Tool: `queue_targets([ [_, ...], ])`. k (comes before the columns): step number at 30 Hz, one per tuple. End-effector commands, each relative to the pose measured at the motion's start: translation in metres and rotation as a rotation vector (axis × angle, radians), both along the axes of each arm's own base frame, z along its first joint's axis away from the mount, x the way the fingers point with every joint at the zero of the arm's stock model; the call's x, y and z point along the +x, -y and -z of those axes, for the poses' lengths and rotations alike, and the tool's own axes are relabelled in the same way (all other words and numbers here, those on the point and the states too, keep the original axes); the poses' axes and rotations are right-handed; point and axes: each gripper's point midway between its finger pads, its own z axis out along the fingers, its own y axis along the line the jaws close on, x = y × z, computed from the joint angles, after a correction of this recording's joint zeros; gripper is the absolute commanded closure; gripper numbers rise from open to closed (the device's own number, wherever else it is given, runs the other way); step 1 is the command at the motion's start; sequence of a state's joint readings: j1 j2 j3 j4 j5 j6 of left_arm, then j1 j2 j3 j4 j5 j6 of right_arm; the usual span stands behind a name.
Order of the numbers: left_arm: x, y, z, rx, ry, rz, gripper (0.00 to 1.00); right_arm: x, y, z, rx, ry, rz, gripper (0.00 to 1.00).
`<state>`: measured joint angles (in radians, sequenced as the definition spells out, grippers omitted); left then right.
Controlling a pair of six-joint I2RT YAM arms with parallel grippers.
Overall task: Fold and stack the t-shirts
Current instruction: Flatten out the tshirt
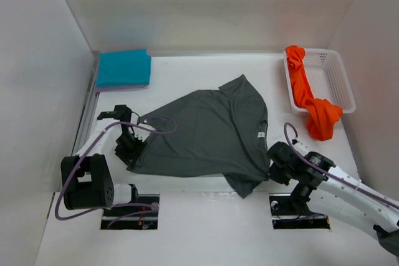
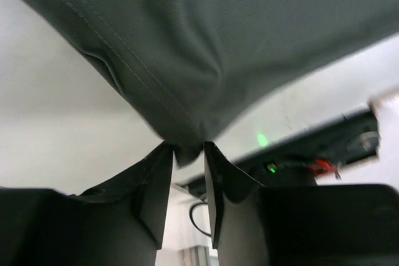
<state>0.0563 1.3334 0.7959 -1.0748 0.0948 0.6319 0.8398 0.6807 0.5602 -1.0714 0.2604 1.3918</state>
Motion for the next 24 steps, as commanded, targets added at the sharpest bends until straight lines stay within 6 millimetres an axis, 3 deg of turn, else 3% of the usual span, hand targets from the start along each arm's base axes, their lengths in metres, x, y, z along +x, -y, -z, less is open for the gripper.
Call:
queue_targets([
  [1, -0.017, 0.015, -0.022, -0.066, -0.039, 0.082, 0.72, -0.021, 0.015, 0.003, -0.060, -0.100, 0.071, 0.98],
  [6, -0.050, 0.027, -0.040, -0.145, -0.156, 0.186, 0.65, -0.031, 0.014, -0.008, -0.084, -0.120, 0.012, 0.96],
  [8, -0.043, 0.028, -0.048, -0.165, -0.127, 0.199, 0.55, -0.032, 0.015, -0.017, -0.086, -0.112, -0.005, 0.86],
  [10, -0.017, 0.023, -0.060, -0.170, -0.038, 0.168, 0.48, -0.025, 0.014, -0.034, -0.083, -0.056, -0.032, 0.74],
  [12, 0.038, 0.011, -0.081, -0.175, 0.143, 0.078, 0.42, -0.009, 0.011, -0.059, -0.097, 0.031, -0.070, 0.62],
  [14, 0.084, -0.003, -0.100, -0.183, 0.278, -0.017, 0.38, 0.013, 0.011, -0.082, -0.145, 0.104, -0.106, 0.57],
  [17, 0.131, -0.016, -0.108, -0.199, 0.362, -0.123, 0.37, 0.051, 0.006, -0.106, -0.217, 0.170, -0.172, 0.51],
  [21, 0.190, -0.006, -0.075, -0.210, 0.368, -0.212, 0.38, 0.120, -0.010, -0.122, -0.228, 0.305, -0.208, 0.47],
  [24, 0.226, 0.011, -0.047, -0.218, 0.331, -0.276, 0.40, 0.173, -0.034, -0.112, -0.115, 0.335, -0.243, 0.47],
])
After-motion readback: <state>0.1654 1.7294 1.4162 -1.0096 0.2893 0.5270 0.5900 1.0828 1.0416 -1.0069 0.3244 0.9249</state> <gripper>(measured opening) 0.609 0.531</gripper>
